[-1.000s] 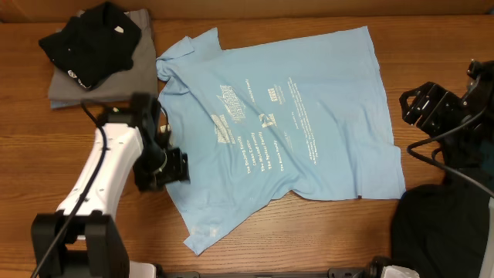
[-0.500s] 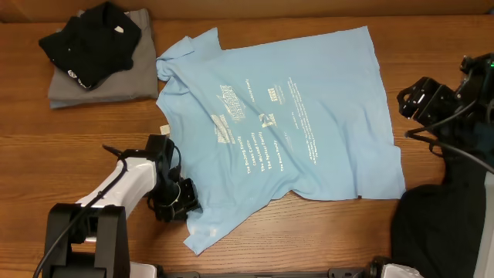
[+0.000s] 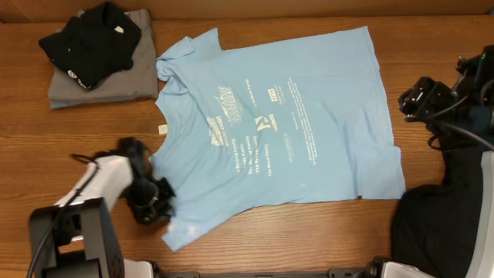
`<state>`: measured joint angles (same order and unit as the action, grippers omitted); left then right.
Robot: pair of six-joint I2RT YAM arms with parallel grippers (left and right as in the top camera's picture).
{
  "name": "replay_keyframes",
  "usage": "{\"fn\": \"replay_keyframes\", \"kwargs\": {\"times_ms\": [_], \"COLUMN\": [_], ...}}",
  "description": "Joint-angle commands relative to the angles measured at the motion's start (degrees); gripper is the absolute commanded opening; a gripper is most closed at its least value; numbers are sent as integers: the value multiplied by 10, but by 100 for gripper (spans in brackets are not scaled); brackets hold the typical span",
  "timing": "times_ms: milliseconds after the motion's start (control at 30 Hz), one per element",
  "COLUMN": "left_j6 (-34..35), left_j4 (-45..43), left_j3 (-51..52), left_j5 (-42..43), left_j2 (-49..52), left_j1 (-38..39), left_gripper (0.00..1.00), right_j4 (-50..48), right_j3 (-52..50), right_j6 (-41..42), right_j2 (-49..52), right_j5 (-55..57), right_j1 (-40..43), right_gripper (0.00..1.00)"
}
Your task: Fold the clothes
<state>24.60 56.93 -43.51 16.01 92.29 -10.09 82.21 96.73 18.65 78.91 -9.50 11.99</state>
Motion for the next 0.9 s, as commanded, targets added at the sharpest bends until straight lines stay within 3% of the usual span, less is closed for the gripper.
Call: {"fn": "replay_keyframes", "kwargs": {"times_ms": [0,267,567,667,867], "left_j6": [-54,-90,-94,-94,-94], "left_j4": [26,76,85,82,83], "left_j3": [-62,-100,-102,-106,-107], "left_j5": [-83,-115,-120,-120,-120], "left_j2": [2,2,1,1,1], "left_j1": [-94,-184,-184,-185,-184], "left_gripper": [4,6,13,14,15], "right_j4": [6,-35,-120,-149,-167], "right_j3": [-1,-86,-241,-311,-430], "right_j6": [13,13,38,44,97], "right_j2": [20,54,67,70,70], "right_j5": [21,22,40,39,34], "right_j1": [6,6,14,30,70], "right_gripper": [81,81,82,79,64]}}
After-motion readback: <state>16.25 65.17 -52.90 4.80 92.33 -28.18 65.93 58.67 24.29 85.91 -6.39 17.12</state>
